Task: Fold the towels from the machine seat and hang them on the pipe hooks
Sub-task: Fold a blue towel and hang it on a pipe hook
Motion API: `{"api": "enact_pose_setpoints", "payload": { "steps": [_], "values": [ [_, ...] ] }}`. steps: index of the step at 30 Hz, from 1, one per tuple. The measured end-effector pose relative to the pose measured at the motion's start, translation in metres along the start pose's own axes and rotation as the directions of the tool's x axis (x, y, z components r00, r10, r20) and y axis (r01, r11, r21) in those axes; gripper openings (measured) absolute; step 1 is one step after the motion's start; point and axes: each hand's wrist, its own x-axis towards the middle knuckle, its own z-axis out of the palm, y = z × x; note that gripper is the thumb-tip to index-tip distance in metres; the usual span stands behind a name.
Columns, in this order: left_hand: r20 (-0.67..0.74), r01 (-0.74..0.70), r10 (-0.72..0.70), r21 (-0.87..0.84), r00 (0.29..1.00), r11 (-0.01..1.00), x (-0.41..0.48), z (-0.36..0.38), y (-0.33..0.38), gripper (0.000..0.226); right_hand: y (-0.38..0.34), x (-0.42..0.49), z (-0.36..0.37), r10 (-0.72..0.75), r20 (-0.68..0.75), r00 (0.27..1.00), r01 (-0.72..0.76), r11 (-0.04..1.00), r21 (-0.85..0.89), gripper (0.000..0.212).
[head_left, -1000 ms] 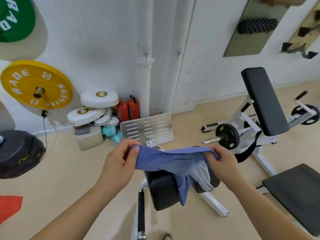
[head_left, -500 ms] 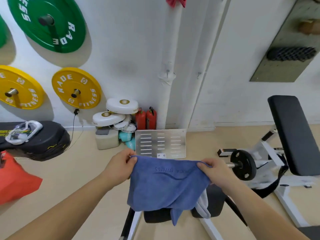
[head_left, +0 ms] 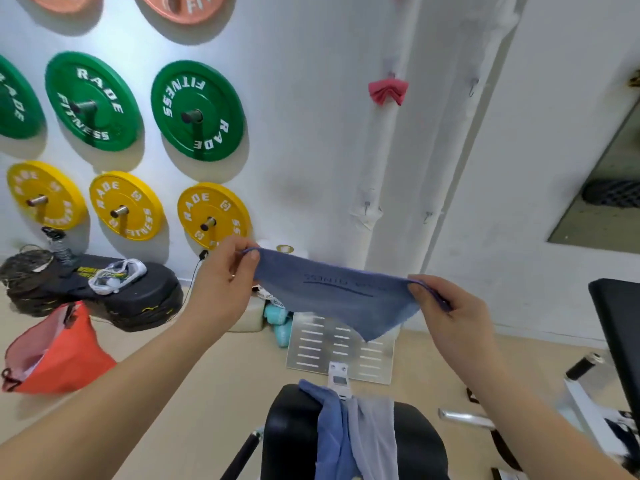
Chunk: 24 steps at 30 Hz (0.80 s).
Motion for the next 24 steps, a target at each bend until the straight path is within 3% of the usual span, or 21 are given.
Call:
{"api": "enact_pose_setpoints", "payload": {
  "steps": [3, 7, 14, 16, 21, 24],
  "values": [
    [0.035, 0.014, -0.017, 0.086, 0.999, 0.996, -0.036, 0.002, -0.018, 0.013, 0.018, -0.030, -0.006, 0.005, 0.102, 0.995, 0.004, 0.996, -0.090, 0.020],
    [0.132, 0.044, -0.074, 0.220, 0.988, 0.975, -0.092, 0.005, -0.055, 0.015, 0.060, -0.069, -0.004, 0.145, 0.281, 0.949, -0.068, 0.961, -0.269, 0.022],
    [0.307, 0.179, -0.282, 0.323, 0.909, 0.929, -0.196, -0.002, -0.120, 0.017, 0.133, -0.159, 0.000, 0.472, 0.586, 0.659, -0.115, 0.833, -0.541, 0.019],
    [0.337, 0.213, -0.325, 0.330, 0.883, 0.920, -0.217, -0.007, -0.128, 0.017, 0.145, -0.177, 0.000, 0.496, 0.614, 0.614, -0.138, 0.833, -0.535, 0.018],
    [0.357, 0.325, -0.417, 0.291, 0.836, 0.900, -0.244, -0.015, -0.127, 0.016, 0.144, -0.195, -0.003, 0.509, 0.622, 0.595, -0.232, 0.849, -0.474, 0.022],
    [0.381, 0.381, -0.473, 0.293, 0.794, 0.877, -0.251, -0.014, -0.125, 0.017, 0.135, -0.197, -0.005, 0.533, 0.672, 0.515, -0.265, 0.844, -0.466, 0.019]
  ]
}}
